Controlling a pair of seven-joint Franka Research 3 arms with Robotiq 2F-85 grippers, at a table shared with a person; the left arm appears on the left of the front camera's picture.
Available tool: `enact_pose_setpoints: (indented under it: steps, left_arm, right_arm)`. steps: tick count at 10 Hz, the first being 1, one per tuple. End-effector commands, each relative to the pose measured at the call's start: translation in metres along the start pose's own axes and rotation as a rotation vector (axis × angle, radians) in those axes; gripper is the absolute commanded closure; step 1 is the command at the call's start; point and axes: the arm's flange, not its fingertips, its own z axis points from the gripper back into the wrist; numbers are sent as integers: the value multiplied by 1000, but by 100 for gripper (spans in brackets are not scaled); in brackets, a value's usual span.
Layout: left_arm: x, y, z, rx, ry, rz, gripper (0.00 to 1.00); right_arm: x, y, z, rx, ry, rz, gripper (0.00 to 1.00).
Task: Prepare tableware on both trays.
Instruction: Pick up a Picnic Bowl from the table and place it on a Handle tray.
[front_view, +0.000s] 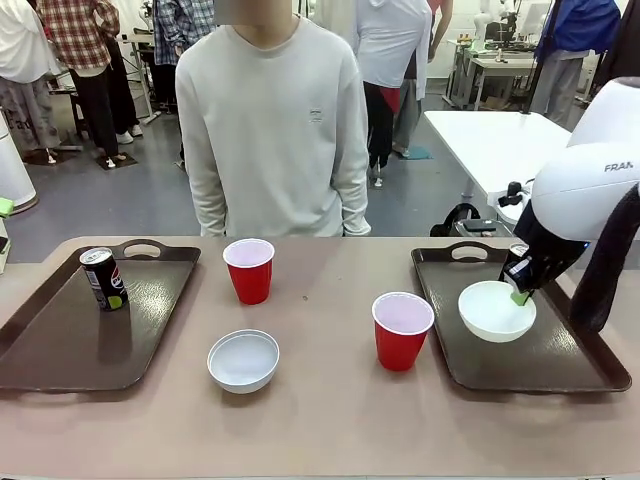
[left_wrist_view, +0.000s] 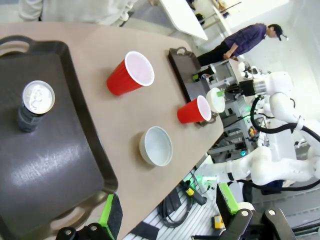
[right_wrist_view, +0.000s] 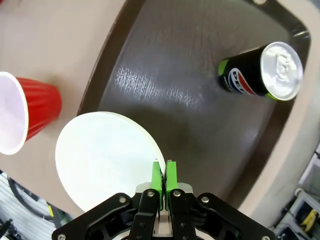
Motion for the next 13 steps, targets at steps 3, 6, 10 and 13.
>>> enact_pose_setpoints:
  steps: [3, 6, 10, 13]
  left_arm:
    - [0, 0, 1, -11, -6, -2, 0]
    - [0, 0, 1, -11, -6, -2, 0]
    - [0, 0, 1, -11, -6, -2, 0]
    - [0, 0, 1, -11, -6, -2, 0]
  right_arm:
    - [-14, -8, -33, 66, 0, -10, 96]
    - [-12, -15, -53, 80, 17, -36, 96]
    - [-11, -20, -67, 85, 27, -113, 80]
    - [-17, -15, -33, 66, -19, -120, 56]
